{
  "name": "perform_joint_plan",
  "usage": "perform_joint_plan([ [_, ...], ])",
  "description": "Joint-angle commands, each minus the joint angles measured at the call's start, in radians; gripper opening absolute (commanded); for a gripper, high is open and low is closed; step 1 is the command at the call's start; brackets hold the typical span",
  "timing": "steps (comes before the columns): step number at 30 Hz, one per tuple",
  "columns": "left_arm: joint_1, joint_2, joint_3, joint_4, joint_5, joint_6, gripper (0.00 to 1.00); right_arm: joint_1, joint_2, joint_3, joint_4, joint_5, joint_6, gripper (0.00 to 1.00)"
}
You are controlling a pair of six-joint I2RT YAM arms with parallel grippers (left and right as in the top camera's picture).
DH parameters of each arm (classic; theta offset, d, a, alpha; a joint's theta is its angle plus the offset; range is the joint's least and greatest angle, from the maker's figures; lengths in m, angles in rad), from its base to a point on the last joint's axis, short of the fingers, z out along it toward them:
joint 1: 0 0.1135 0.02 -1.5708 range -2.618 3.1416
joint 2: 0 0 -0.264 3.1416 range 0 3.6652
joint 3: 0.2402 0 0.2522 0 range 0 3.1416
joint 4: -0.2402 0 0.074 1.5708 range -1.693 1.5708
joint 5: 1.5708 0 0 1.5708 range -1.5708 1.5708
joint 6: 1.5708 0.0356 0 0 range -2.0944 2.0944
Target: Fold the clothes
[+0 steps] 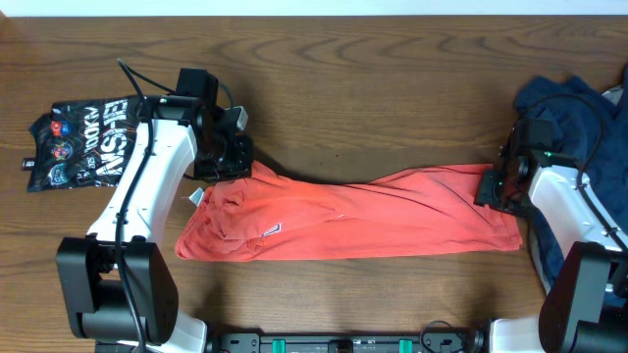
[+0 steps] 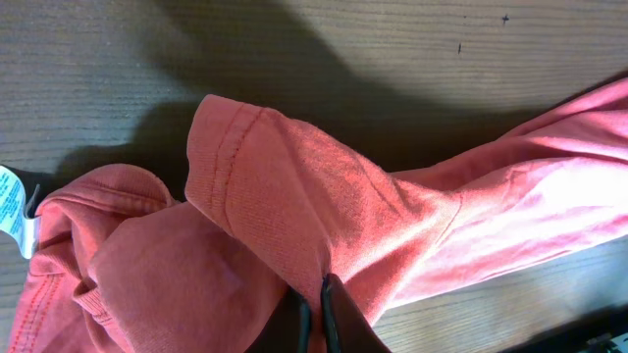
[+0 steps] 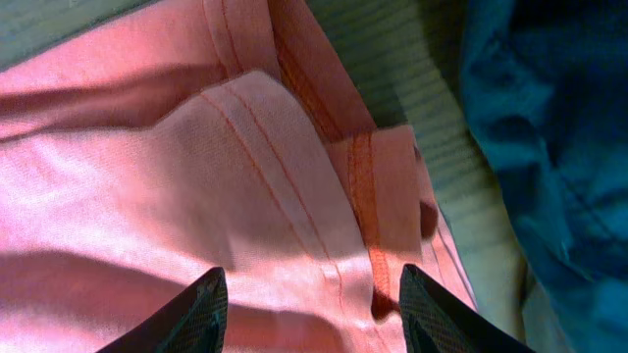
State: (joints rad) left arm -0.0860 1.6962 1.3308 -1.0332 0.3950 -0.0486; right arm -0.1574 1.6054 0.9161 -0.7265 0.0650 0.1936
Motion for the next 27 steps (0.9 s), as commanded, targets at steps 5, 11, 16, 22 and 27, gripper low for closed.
perform_joint_plan([
  [5,0.006,0.004,0.012,-0.006,-0.008,0.006,0.06,0.005,0.003,-0.059,0.031,-0.002,0.015,0.52],
  [11,0.006,0.004,0.012,-0.006,-0.008,0.006,0.06,0.005,0.003,-0.059,0.04,-0.039,0.017,0.22],
  [16,0.006,0.004,0.012,-0.006,-0.008,0.006,0.06,0.003,0.003,-0.059,0.05,-0.039,0.019,0.01],
  [22,0.006,0.004,0.012,-0.006,-0.008,0.005,0.06,-0.003,0.002,-0.055,0.064,-0.041,0.047,0.01],
  [27,0.006,0.004,0.012,-0.006,-0.008,0.006,0.06,-0.006,-0.032,-0.011,0.037,-0.077,0.059,0.01],
])
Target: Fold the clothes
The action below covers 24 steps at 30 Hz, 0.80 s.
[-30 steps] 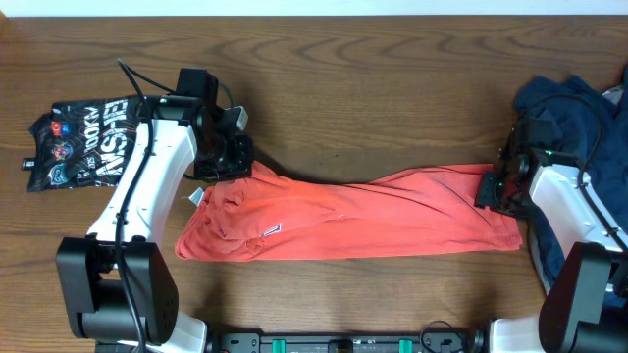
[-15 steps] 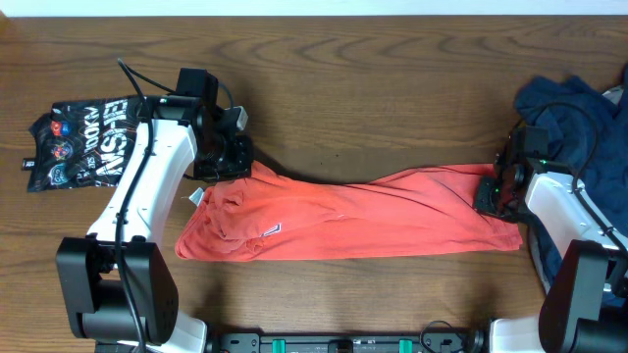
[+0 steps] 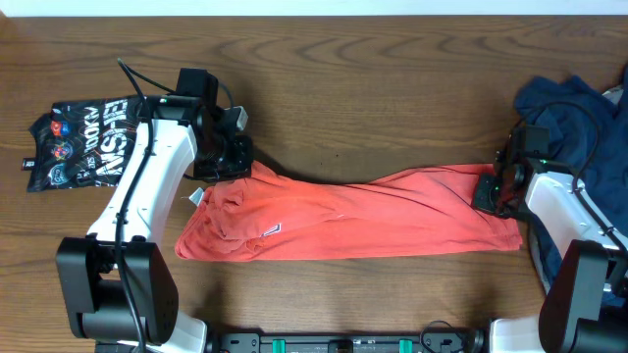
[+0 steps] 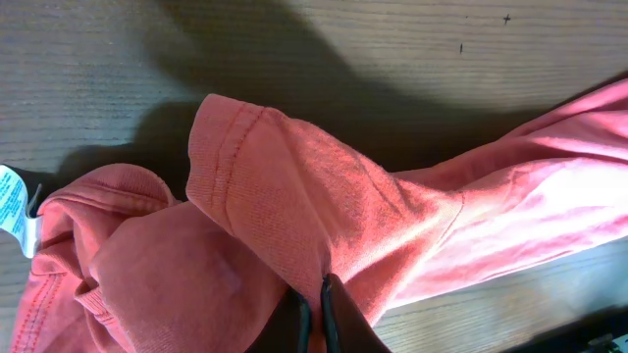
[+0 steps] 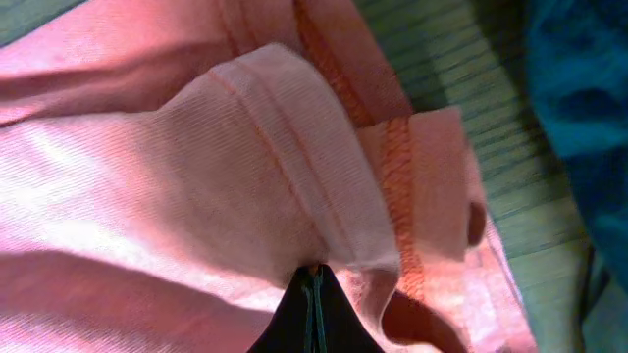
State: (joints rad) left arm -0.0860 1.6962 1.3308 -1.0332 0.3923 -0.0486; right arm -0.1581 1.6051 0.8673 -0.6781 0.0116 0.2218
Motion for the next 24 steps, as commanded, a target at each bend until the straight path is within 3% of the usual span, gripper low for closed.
perform_joint_plan([
  [1,0.006,0.004,0.012,-0.006,-0.005,0.006,0.06,-0.008,-0.042,0.042,-0.014,-0.017,0.037,0.01],
  [3,0.006,0.004,0.012,-0.006,-0.005,0.006,0.06,-0.012,-0.051,0.042,-0.013,-0.011,0.036,0.04],
  [6,0.006,0.004,0.012,-0.006,-0.005,0.006,0.06,-0.015,-0.048,0.034,-0.019,-0.003,0.032,0.24],
  [7,0.006,0.004,0.012,-0.006,-0.005,0.006,0.06,-0.015,-0.048,0.027,-0.021,0.011,0.032,0.25],
  [24,0.006,0.004,0.012,-0.006,-0.005,0.005,0.06,-0.028,-0.019,-0.085,0.103,0.064,0.036,0.31],
])
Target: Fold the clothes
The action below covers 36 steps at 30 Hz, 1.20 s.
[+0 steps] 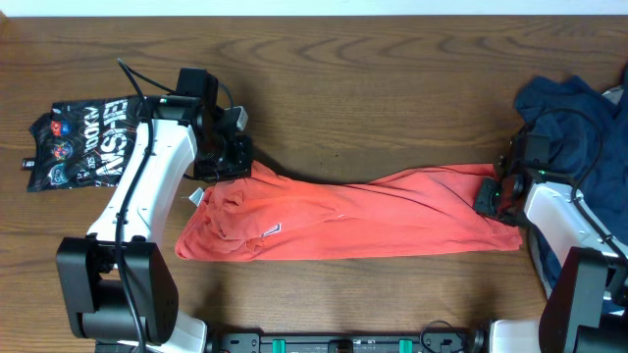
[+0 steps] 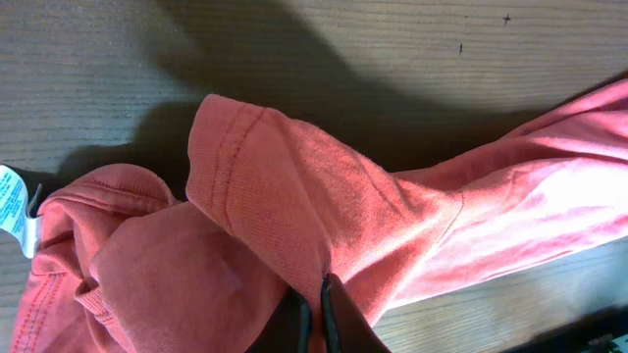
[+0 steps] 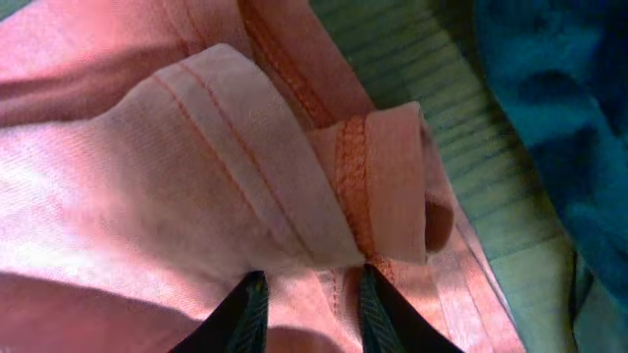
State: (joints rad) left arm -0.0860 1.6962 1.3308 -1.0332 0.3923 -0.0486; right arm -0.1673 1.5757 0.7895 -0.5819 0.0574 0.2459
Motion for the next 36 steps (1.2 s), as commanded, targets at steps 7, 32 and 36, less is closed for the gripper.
perform_joint_plan([
  [7,0.006,0.004,0.012,-0.006,-0.005,0.005,0.06,-0.064,0.005,0.012,-0.035,0.019,0.012,0.34],
  [32,0.006,0.004,0.012,-0.006,-0.005,0.005,0.06,-0.074,0.047,0.006,0.014,-0.122,-0.018,0.01],
  [36,0.006,0.003,0.012,-0.005,-0.005,0.006,0.06,-0.074,0.04,0.01,0.0,-0.138,-0.018,0.01],
])
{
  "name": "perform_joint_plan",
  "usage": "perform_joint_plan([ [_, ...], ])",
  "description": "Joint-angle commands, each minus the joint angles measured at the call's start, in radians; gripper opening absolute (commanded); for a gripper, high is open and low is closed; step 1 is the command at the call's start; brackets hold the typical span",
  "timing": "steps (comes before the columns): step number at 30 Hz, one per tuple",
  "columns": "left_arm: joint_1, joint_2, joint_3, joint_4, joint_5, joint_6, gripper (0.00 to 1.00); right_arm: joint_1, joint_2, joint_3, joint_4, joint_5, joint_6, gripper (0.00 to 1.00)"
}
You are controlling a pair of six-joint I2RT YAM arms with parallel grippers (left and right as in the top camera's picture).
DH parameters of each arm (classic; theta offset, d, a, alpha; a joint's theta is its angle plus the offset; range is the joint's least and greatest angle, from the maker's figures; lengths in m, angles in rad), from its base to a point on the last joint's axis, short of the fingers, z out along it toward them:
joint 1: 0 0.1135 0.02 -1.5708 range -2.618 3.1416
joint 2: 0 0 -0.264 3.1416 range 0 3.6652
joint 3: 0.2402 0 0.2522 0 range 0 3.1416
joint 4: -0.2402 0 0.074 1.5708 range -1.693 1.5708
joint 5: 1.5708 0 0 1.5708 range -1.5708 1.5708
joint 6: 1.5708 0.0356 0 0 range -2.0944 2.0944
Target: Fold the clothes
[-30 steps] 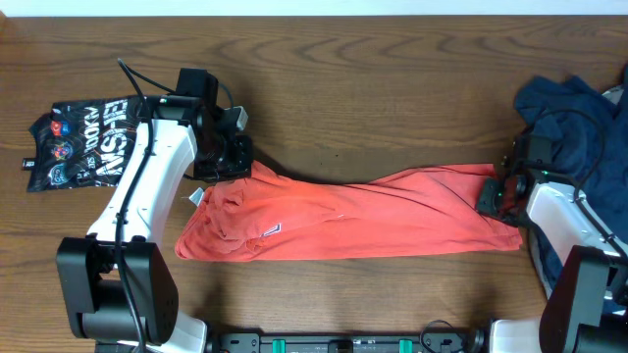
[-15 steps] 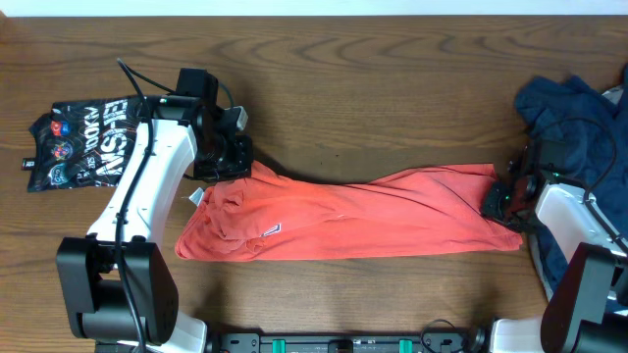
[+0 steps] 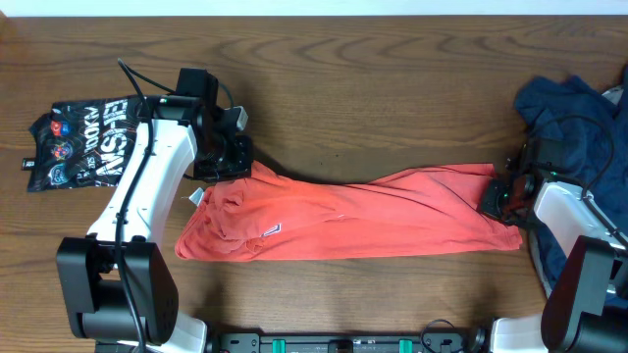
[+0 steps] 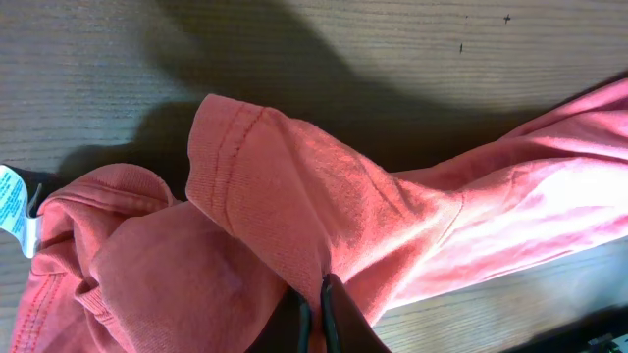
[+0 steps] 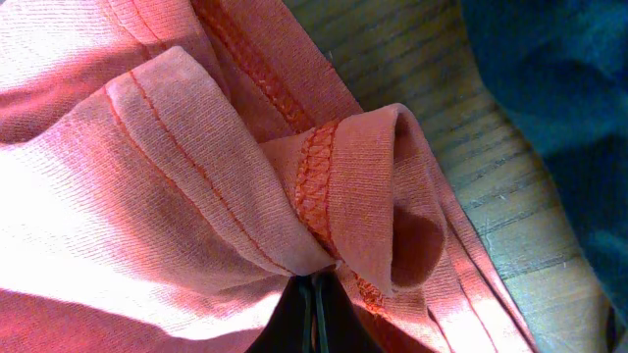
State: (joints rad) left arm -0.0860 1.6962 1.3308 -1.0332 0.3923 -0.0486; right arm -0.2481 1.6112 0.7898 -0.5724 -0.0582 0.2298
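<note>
A salmon-red shirt (image 3: pixel 353 218) lies stretched in a long band across the wooden table (image 3: pixel 373 78). My left gripper (image 4: pixel 316 312) is shut on a fold near the shirt's sleeve (image 4: pixel 265 186) at its left end (image 3: pixel 231 162). My right gripper (image 5: pixel 314 294) is shut on a hemmed corner (image 5: pixel 334 186) at the shirt's right end (image 3: pixel 496 196). A white care label (image 4: pixel 10 201) sticks out at the collar side.
A dark blue garment (image 3: pixel 574 118) is heaped at the right edge, close behind my right arm, and fills the right of the wrist view as blue cloth (image 5: pixel 559 108). A black printed bag (image 3: pixel 83 142) lies at the far left.
My right gripper was open beside the hemmed corner and is now shut on it, a little further right. The left gripper and its hold are unchanged.
My left gripper stayed shut on the shirt's left end throughout. My right gripper stood open over the right hem, then was shut on it, then open again beside it, and is now shut on the bunched corner.
</note>
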Motion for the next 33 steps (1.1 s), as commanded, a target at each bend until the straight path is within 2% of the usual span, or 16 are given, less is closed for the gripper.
perform_joint_plan([
  [1,0.008,0.003,0.013,-0.005,-0.005,0.006,0.06,0.005,-0.002,0.016,-0.025,-0.026,-0.002,0.01],
  [7,0.055,-0.006,0.044,-0.002,-0.005,0.005,0.06,0.004,-0.1,0.165,-0.102,-0.085,-0.022,0.01],
  [13,0.132,-0.036,0.074,0.091,-0.004,-0.033,0.06,0.005,-0.141,0.306,-0.045,-0.085,-0.029,0.01],
  [22,0.142,-0.037,0.074,0.319,0.097,-0.061,0.06,0.007,-0.134,0.314,0.113,-0.085,-0.029,0.01],
  [33,0.14,-0.036,0.074,0.41,0.098,-0.061,0.06,0.007,-0.11,0.314,0.241,-0.077,-0.029,0.01],
])
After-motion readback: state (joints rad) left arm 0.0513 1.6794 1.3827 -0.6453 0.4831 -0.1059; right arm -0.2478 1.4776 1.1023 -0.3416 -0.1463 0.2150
